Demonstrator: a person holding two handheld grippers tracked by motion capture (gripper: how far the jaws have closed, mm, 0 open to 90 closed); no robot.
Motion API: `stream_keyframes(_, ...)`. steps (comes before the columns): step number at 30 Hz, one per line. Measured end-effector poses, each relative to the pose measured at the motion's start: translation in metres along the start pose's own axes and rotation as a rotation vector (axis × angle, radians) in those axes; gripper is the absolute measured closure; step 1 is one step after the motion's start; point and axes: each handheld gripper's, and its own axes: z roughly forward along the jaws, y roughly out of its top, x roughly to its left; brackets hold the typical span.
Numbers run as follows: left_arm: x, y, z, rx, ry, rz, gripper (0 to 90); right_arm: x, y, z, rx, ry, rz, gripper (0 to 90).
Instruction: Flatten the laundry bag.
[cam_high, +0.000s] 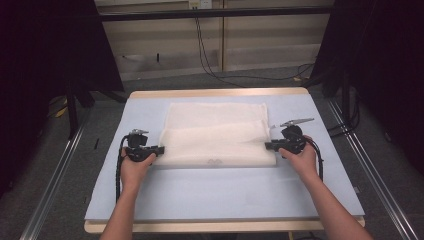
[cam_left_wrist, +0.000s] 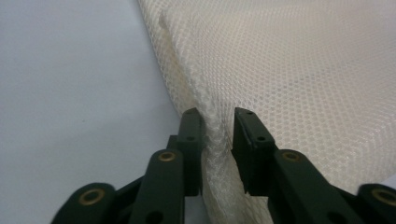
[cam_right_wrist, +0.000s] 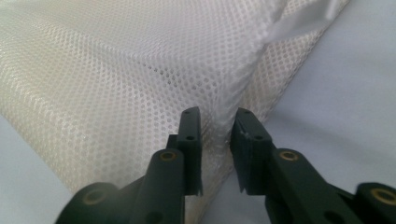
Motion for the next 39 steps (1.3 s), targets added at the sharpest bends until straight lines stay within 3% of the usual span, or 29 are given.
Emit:
stream_keyframes(4,-0.006,0.002,-0.003,0.0,-0.004,0.006,67.6,0.002,-0.003,-0.008,-0.027,0.014,-0.001,70.1)
stream_keyframes(7,-0.007,0.002,-0.006,0.004,0.007,0.019,72.7,0.003,-0.005,-0.014,-0.043,0.033,0.009,77.4)
stream_keyframes(8,-0.007,0.003,-0.01,0.007,-0.011,-0.003,76.5,0.003,-0.006,-0.017,-0.052,0.042,0.027,80.0)
stream_keyframes(10,-0.006,0.002,-0.015,0.017,-0.023,0.004,81.5,0.003,-0.007,-0.021,-0.059,0.065,0.034,81.0)
stream_keyframes(21,-0.003,-0.012,-0.03,-0.033,-0.09,-0.013,81.8,0.01,-0.023,-0.038,-0.114,0.11,-0.001,82.0)
stream_keyframes(27,-0.003,-0.023,-0.04,-0.031,-0.115,-0.005,81.6,0.015,-0.034,-0.046,-0.107,0.131,-0.031,82.0)
stream_keyframes(39,-0.006,-0.037,-0.049,0.004,-0.127,0.007,81.6,0.022,-0.052,-0.049,-0.073,0.158,-0.036,82.0)
